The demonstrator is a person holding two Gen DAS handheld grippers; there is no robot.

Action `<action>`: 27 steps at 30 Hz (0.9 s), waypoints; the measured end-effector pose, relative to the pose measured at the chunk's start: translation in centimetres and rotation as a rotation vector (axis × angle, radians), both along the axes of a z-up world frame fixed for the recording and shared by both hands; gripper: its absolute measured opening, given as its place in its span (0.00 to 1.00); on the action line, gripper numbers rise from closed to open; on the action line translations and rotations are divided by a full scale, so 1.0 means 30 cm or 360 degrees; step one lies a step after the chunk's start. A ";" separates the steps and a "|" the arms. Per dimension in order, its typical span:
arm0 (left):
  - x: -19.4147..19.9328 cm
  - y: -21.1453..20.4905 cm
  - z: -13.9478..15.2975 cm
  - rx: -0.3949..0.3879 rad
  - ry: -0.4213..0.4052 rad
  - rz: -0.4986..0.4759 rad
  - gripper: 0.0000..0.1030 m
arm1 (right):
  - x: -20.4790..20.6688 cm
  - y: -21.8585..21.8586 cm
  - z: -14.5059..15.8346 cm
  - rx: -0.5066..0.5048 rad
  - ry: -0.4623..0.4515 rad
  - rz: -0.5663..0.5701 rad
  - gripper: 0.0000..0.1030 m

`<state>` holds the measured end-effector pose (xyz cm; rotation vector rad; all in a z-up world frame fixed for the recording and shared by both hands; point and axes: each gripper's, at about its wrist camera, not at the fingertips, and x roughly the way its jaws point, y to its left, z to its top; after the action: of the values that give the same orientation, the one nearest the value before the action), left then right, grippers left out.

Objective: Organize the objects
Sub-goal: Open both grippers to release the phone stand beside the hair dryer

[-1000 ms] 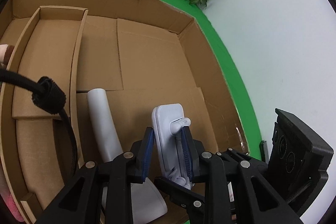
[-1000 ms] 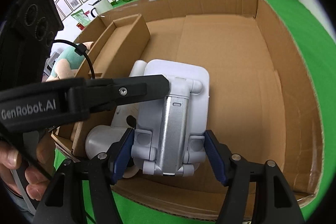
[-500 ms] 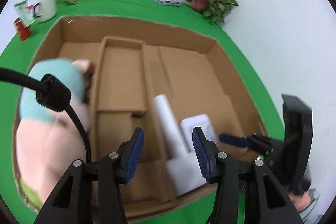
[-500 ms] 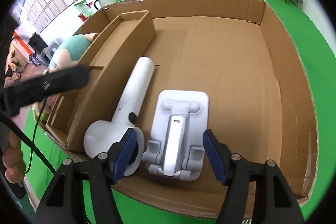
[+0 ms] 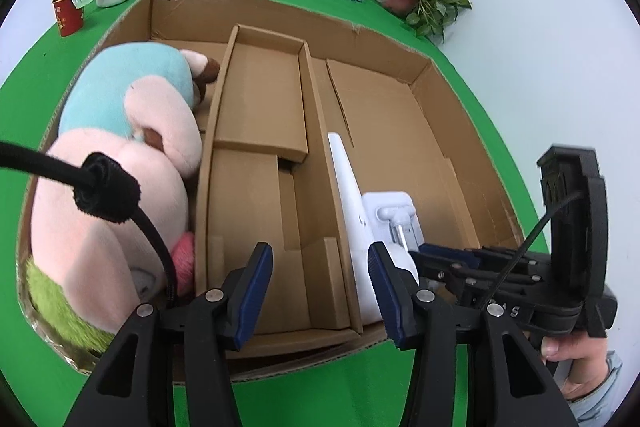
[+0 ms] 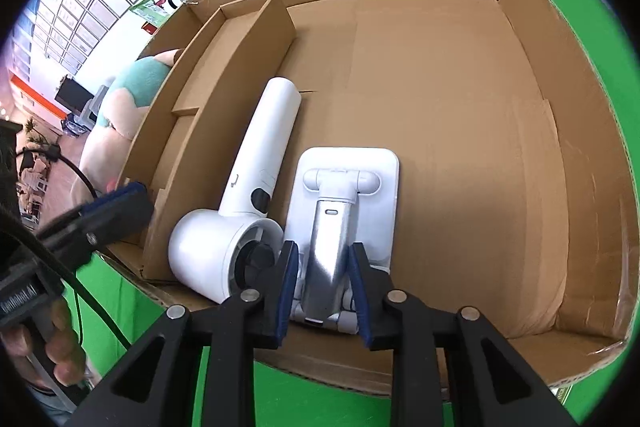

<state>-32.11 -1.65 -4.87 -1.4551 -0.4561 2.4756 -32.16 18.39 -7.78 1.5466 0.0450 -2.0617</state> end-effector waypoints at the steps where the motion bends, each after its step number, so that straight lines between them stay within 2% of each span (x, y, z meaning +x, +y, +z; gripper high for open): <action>1: 0.001 0.006 -0.004 -0.0005 -0.0011 -0.0001 0.46 | 0.002 -0.004 0.000 0.0002 0.0005 -0.0001 0.26; 2: 0.000 0.011 -0.010 0.0008 -0.0025 -0.0002 0.47 | 0.005 -0.007 0.001 0.0006 0.0014 0.0000 0.26; 3: 0.002 0.010 -0.022 0.0063 -0.0064 -0.0002 0.52 | 0.009 -0.014 0.004 0.0015 0.0038 0.0005 0.30; 4: 0.005 0.011 -0.026 0.0088 -0.0073 0.0006 0.52 | 0.014 -0.017 0.010 0.0022 0.0062 0.0009 0.33; 6: 0.010 0.019 -0.024 0.0064 -0.0068 0.0008 0.52 | 0.029 -0.013 0.031 0.0019 0.0134 0.0022 0.53; 9: 0.013 0.012 -0.026 0.0114 -0.0086 0.0052 0.52 | 0.058 0.009 0.070 0.0049 0.0280 0.0023 0.73; 11: 0.015 0.005 -0.026 0.0135 -0.0092 0.0078 0.52 | 0.078 0.024 0.095 0.0082 0.0389 0.0020 0.78; 16: 0.016 -0.013 -0.023 0.0181 -0.0097 0.0144 0.52 | 0.171 0.080 0.154 0.0182 0.0696 -0.0026 0.81; 18: 0.020 -0.005 -0.014 0.0131 -0.0062 0.0146 0.58 | 0.208 0.086 0.167 0.0189 0.0766 -0.0048 0.82; 20: 0.036 0.010 0.002 0.0023 0.0010 0.0131 0.60 | 0.231 0.082 0.174 0.0208 0.0821 -0.0052 0.82; 23: 0.097 0.039 0.064 -0.0202 0.0198 0.0149 0.65 | 0.271 0.096 0.192 0.0238 0.0913 -0.0091 0.82; 27: 0.243 0.082 0.160 -0.0429 0.0504 0.0198 0.82 | 0.338 0.143 0.204 0.0214 0.0974 -0.0227 0.82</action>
<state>-24.84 0.80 -0.09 -1.1124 -0.1600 2.8912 -22.03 22.66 -1.67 0.9547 0.3131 -2.6199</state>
